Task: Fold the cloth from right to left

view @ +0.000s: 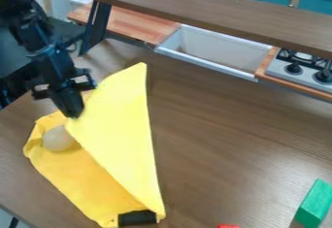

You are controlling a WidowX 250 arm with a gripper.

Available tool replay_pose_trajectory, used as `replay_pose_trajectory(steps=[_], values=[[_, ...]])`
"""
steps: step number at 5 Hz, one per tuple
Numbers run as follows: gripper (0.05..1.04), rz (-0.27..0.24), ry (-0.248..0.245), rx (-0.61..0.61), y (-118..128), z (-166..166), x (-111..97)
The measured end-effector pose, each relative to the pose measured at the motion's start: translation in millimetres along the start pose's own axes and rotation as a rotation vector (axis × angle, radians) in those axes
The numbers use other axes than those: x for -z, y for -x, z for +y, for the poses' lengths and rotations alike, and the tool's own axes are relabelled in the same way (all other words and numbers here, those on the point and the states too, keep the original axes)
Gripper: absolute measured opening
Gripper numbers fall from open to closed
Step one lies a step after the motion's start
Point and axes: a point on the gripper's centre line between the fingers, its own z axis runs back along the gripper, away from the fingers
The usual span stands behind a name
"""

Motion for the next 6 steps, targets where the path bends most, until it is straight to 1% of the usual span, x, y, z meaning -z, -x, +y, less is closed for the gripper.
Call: replay_pose_trajectory(steps=[1, 2, 4, 5, 6], values=[[0.056, 0.011, 0.013, -0.013, 5, 16, -5], [0.056, 0.034, 0.021, -0.042, 7, 27, -1], [0.056, 0.04, 0.025, -0.068, 6, 42, -8], [0.056, 0.041, 0.049, -0.105, 11, 54, -12], [0.056, 0.045, 0.032, -0.127, 13, 62, -14]])
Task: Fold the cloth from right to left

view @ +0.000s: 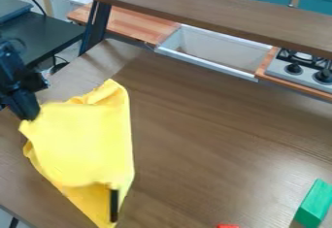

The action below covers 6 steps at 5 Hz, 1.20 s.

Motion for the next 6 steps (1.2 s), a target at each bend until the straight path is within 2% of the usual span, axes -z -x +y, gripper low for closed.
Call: replay_pose_trajectory(steps=[1, 2, 3, 4, 5, 6], values=[[0.078, -0.001, -0.09, -0.033, -1, 13, -3], [0.231, 0.007, -0.213, 0.064, -13, 17, -15], [0.496, -0.016, -0.287, 0.1, -19, 12, -10], [0.795, -0.025, -0.343, 0.155, -21, 5, -13], [1.004, -0.02, -0.368, 0.168, -20, -3, -11], [1.003, -0.073, -0.413, 0.244, -14, -30, -23]])
